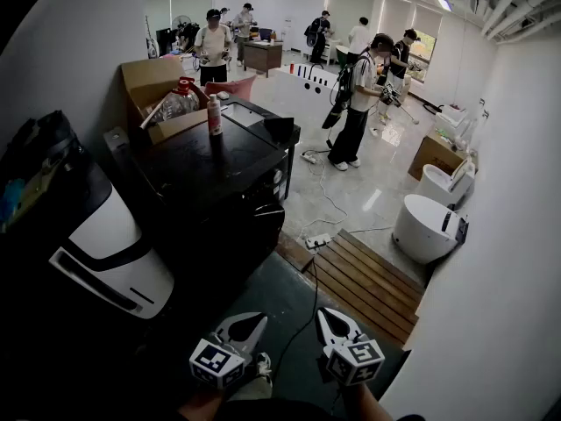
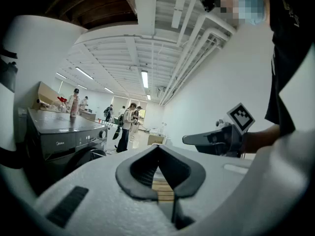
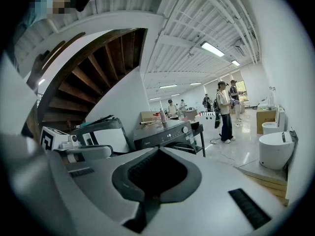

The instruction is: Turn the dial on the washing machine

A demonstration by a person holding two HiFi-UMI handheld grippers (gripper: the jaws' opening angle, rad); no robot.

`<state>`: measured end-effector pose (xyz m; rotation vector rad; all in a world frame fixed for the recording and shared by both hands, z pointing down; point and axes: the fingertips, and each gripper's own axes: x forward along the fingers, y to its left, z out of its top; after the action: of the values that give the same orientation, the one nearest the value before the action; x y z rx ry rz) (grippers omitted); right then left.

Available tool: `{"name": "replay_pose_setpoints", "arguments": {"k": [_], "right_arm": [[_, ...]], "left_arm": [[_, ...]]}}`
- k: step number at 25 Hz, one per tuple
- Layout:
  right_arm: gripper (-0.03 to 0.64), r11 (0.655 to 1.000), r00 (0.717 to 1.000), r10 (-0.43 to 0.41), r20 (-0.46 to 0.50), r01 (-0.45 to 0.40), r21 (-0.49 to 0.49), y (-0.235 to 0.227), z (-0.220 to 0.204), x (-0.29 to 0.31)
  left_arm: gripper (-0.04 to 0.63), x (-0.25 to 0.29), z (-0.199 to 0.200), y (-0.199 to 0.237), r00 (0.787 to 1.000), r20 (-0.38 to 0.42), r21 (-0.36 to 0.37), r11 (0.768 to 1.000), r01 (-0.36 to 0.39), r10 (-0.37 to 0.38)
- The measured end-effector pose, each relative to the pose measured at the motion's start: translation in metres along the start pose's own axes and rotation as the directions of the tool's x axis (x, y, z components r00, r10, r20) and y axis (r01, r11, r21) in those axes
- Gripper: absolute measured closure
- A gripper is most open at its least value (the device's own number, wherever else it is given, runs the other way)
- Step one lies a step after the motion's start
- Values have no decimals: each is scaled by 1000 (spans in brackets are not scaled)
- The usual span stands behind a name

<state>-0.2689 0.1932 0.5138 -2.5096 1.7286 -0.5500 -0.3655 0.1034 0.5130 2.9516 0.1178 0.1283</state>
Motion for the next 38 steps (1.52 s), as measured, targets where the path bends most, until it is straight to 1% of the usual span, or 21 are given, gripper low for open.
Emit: {"name": "replay_pose_setpoints", "arguments": {"k": [2,4,5,6,7,8,11,17,19,22,26,31,34,38], "right_arm": [[617,1000,1000,15,5,-15,-6,-2,5,10],[614,999,1000,27,15,-27,-22,-4,12,22],[572,999,999,38,21,-37,-26,-5,16,30],[480,998,998,52,25,-51,-24,-5,21,38],[436,998,998,64,26,-63,-22,-7,25,46],[430,997,997,69,25,-68,-22,-9,29,53],[373,998,997,65,29,-65,-22,-20,40,74],[354,999,998,42,41,-42,-6,-32,65,110],[350,999,999,43,30,-43,-2,-36,66,120],[345,999,999,47,6,-47,-22,-52,59,133],[345,999,999,53,-5,-53,-8,-77,66,148],[345,991,991,129,-37,-130,-24,-112,79,175],[345,980,980,191,-63,-194,-44,-136,90,192],[344,958,957,275,-93,-281,-60,-167,104,208]], "left_arm": [[584,7,6,9,1000,-7,-4,1000,-22,22],[576,17,4,20,999,-16,-22,999,-35,35],[494,24,2,26,999,-19,-36,999,-37,36],[423,30,1,31,999,-20,-48,998,-36,35],[401,37,2,36,999,-22,-56,998,-36,35],[400,43,5,40,999,-26,-59,998,-36,35],[400,58,15,56,999,-25,-46,998,-39,38],[400,80,25,92,999,-25,-54,998,-31,30],[400,86,23,103,999,-38,-65,997,-36,34],[400,99,20,114,998,-49,-86,995,-51,47],[400,122,18,118,996,-61,-84,994,-69,63],[400,158,28,131,986,-44,-85,982,-167,164],[400,185,37,135,972,-24,-93,968,-235,233],[400,220,40,132,950,-16,-95,945,-313,313]]}}
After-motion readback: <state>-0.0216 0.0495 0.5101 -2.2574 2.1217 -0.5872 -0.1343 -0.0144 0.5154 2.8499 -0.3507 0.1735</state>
